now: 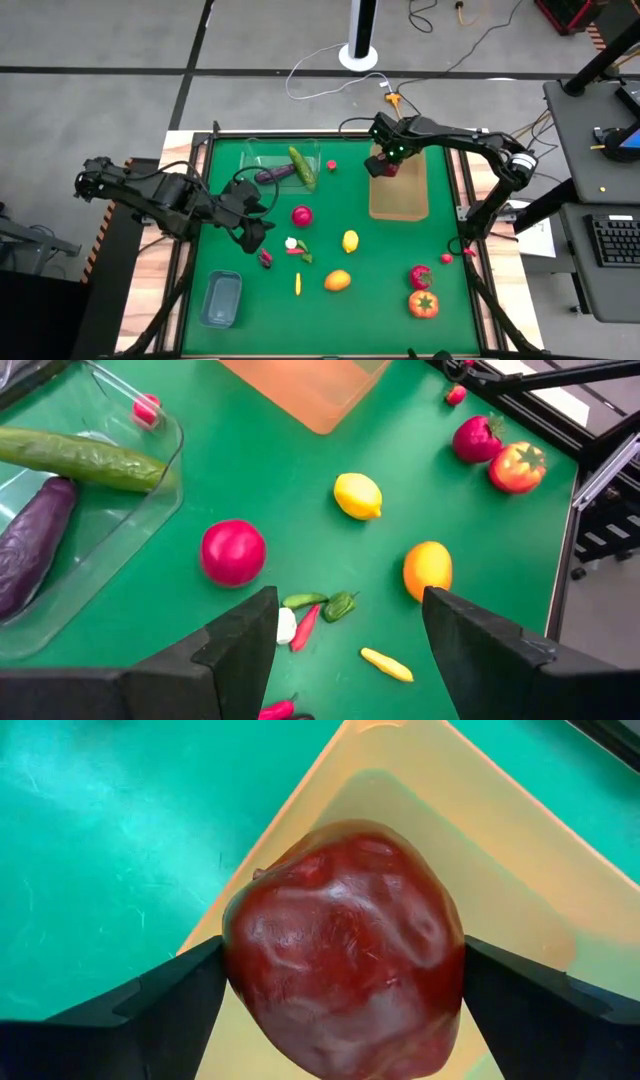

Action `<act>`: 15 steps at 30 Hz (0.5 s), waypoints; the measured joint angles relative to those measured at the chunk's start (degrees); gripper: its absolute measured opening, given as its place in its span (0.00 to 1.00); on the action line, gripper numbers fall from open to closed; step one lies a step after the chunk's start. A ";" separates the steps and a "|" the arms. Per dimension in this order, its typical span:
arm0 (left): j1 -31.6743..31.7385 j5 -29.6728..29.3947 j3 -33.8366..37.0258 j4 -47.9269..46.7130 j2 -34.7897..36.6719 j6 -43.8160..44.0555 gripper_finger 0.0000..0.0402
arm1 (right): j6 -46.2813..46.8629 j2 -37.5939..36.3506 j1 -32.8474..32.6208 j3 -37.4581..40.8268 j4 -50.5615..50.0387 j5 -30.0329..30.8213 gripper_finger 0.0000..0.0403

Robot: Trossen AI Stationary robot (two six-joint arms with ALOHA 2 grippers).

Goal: Sort produce into baskets
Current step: Put the red apple into the orange bin

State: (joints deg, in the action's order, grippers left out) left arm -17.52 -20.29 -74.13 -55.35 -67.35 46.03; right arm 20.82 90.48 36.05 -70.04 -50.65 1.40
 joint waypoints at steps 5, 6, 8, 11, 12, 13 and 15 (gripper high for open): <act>0.00 0.00 0.00 0.00 0.00 -0.05 0.58 | 0.63 0.00 0.00 0.00 -0.10 -0.23 0.91; 0.00 -0.02 0.00 0.00 0.00 -0.16 0.58 | 0.63 0.00 0.00 0.00 -0.06 -0.21 0.91; 0.00 -0.02 0.00 0.00 0.00 -0.62 0.58 | 0.67 -0.02 0.00 0.00 -0.02 -0.13 0.91; 0.00 -0.04 0.00 0.00 0.00 -1.02 0.58 | 1.45 -0.02 0.10 -0.02 -0.02 0.11 0.91; 0.00 -0.04 0.00 0.00 0.00 -1.08 0.58 | 1.76 -0.04 0.18 -0.02 -0.02 0.15 0.91; 0.00 -0.02 0.00 0.00 0.00 -1.14 0.58 | 1.93 -0.04 0.24 -0.02 0.02 0.38 0.91; 0.00 -0.04 0.00 0.00 0.00 -1.59 0.58 | 1.98 -0.04 0.26 -0.02 0.02 1.53 0.91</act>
State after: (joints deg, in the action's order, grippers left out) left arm -17.52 -20.34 -74.13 -55.35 -67.35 44.44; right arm 22.81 90.43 36.32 -70.06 -50.63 2.93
